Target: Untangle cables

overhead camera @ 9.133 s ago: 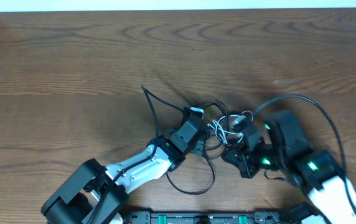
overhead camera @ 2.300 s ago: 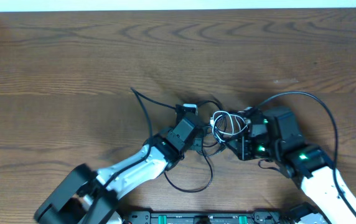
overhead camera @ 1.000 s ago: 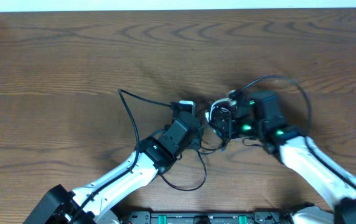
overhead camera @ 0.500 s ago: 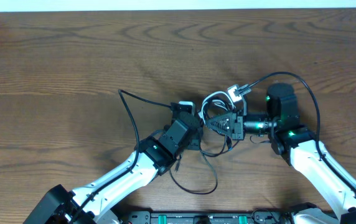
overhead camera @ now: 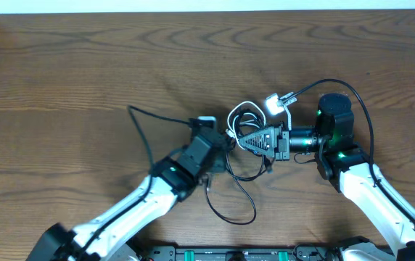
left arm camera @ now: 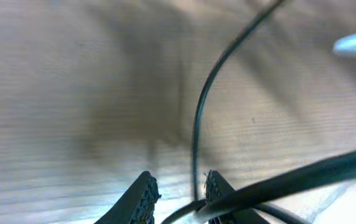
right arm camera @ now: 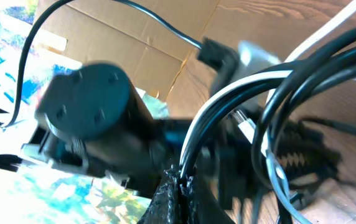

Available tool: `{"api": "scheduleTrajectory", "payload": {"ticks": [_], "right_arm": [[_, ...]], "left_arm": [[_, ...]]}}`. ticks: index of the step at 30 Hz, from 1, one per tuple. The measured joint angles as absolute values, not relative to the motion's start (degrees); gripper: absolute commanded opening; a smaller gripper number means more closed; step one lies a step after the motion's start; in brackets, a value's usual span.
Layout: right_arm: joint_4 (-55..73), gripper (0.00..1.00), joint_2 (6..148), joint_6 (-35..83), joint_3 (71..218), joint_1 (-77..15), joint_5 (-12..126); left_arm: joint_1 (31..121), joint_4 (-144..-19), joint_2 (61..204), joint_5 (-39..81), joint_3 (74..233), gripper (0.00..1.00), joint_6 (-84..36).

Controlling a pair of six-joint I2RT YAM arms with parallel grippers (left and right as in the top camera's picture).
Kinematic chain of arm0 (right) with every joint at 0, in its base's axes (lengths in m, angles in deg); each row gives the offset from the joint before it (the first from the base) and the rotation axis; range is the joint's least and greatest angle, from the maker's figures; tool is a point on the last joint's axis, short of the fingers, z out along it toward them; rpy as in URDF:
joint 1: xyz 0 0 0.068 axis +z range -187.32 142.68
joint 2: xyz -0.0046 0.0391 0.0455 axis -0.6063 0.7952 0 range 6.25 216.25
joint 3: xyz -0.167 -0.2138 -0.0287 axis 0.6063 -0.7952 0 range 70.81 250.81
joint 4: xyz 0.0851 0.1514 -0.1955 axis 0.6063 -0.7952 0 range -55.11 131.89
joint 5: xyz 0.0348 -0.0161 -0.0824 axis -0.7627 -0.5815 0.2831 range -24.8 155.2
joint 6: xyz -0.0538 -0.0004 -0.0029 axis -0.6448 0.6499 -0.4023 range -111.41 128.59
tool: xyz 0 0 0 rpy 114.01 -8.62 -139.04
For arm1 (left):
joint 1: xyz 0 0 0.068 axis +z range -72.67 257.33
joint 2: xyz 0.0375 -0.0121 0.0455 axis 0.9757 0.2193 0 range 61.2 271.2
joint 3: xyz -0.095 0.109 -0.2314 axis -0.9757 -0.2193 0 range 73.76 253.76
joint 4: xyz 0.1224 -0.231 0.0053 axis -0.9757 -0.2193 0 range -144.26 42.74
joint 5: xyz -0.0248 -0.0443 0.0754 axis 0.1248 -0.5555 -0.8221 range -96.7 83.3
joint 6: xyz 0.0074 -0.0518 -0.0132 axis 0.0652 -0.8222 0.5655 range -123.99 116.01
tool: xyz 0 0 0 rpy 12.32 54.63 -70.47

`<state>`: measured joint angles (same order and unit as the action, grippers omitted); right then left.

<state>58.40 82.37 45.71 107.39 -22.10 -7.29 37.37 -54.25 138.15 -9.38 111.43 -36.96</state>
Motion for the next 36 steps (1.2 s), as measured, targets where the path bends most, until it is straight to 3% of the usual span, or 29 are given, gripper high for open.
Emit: {"api": "scheduleTrajectory", "payload": {"ticks": [2, 5, 7, 8, 9, 18, 28, 30, 32, 33, 34, 36], "right_arm": [[58.2, 0.01, 82.4, 45.8, 107.4, -22.6, -7.2], [57.0, 0.01, 82.4, 45.9, 107.4, -23.0, -7.0], [55.6, 0.01, 82.4, 46.1, 107.4, -23.1, -6.7], [54.8, 0.01, 82.4, 46.2, 107.4, -23.1, -6.4], [54.1, 0.01, 82.4, 46.6, 107.4, -23.1, -6.1], [53.5, 0.01, 82.4, 52.0, 107.4, -25.3, -5.5], [53.5, 0.01, 82.4, 59.7, 107.4, -26.3, -7.9], [53.5, 0.01, 82.4, 61.4, 107.4, -26.3, -9.2], [53.5, 0.01, 82.4, 62.9, 107.4, -26.3, -10.5], [53.5, 0.01, 82.4, 63.3, 107.4, -26.3, -11.0], [53.5, 0.01, 82.4, 63.9, 107.4, -26.3, -11.7], [53.5, 0.01, 82.4, 64.6, 107.4, -26.3, -12.4]], "left_arm": [[39.7, -54.8, 135.0, -7.9, 111.4, 0.36, -36.9], [42.3, -54.8, 130.5, -4.2, 111.4, 0.6, -37.2], [43.6, -54.7, 127.6, -1.5, 111.4, 0.7, -37.1], [44.0, -54.7, 126.4, -0.2, 111.4, 0.83, -36.9], [44.3, -54.7, 125.1, 1.2, 111.4, 0.9, -36.2], [44.3, -57.2, 120.9, 14.0, 111.4, 0.91, -22.9], [41.9, -55.5, 123.7, 15.8, 111.4, 0.91, -17.4], [41.0, -53.6, 125.1, 15.3, 111.4, 0.87, -17.2], [40.1, -52.3, 126.6, 14.4, 111.4, 0.73, -17.1], [39.7, -51.9, 127.4, 13.9, 111.4, 0.52, -16.9], [39.1, -51.6, 128.9, 12.4, 111.4, 0.38, -17.1], [38.9, -51.6, 130.8, 10.4, 111.4, 0.19, -17.3]]}}
